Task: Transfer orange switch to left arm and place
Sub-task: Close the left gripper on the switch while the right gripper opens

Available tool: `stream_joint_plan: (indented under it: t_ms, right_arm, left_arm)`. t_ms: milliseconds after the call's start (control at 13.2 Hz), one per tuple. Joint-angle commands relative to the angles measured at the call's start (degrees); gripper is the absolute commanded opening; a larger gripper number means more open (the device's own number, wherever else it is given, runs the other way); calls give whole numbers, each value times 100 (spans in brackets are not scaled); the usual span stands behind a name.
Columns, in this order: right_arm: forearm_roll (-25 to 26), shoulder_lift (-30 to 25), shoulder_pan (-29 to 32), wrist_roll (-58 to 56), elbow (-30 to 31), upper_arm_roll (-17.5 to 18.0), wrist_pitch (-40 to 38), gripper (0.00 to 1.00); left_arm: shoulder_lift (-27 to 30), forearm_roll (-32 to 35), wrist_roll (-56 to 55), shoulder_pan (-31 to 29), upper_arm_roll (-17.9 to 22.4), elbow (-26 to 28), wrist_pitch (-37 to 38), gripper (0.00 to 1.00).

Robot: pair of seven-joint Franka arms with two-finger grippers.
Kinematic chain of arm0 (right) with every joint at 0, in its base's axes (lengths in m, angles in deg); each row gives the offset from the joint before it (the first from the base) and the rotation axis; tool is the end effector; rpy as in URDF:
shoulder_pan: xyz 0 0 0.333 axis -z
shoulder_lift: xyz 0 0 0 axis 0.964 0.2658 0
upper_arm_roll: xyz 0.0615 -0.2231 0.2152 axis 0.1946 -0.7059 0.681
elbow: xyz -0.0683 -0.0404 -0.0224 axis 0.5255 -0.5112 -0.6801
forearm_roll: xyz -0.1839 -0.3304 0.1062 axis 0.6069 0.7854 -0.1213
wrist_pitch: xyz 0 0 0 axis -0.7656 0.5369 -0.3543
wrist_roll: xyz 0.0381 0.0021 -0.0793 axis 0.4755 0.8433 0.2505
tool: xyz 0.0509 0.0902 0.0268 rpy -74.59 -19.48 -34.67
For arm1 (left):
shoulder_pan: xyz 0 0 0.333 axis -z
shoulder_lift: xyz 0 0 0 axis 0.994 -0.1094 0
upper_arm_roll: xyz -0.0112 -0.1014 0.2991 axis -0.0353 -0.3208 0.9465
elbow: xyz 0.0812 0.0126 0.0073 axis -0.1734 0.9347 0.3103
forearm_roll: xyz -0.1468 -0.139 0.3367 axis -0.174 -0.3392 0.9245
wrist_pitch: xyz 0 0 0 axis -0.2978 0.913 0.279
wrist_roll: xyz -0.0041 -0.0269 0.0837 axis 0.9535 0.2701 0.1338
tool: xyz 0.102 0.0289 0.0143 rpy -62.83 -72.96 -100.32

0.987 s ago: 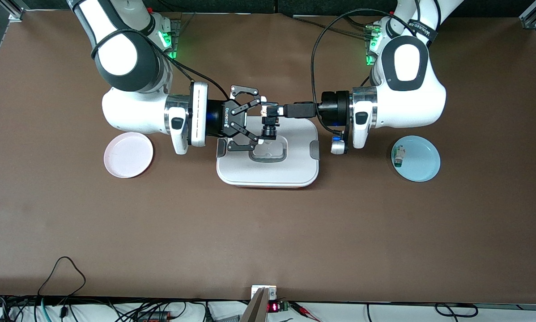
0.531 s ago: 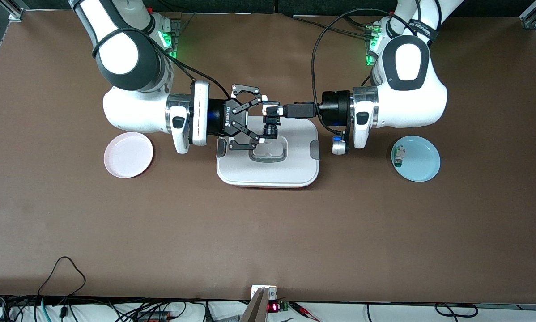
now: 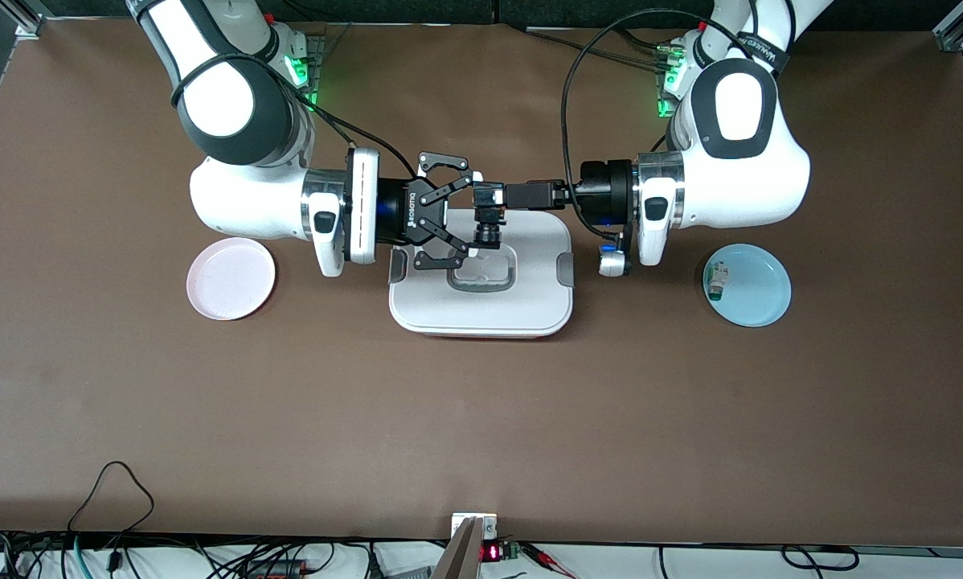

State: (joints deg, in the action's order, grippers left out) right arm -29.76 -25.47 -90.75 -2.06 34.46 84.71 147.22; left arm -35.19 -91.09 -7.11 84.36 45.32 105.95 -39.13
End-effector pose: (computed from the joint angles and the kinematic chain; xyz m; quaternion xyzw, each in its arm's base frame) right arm 0.5805 0.3852 0.4700 -0.6253 -0.3923 -0.3693 0.5645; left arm 0.5737 -0.3360 0.4997 0.7433 0.1770 -0.1651 0.6236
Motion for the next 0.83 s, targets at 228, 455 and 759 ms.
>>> stream_joint_plan:
  t_ms: [228,455,759]
  right_arm:
    - [-83,-43,8,-85,-118,22,102,42]
    - [-92,-78,25,-76,-74,14,120,100]
    - [-84,-227,16,-49,-12,14,515,100]
  left_arm:
    - [1,-101,-67,-20,-70,78,6,0]
    - [1,-92,-67,-20,-70,78,6,0]
    - [1,-92,-76,-20,-70,70,6,0]
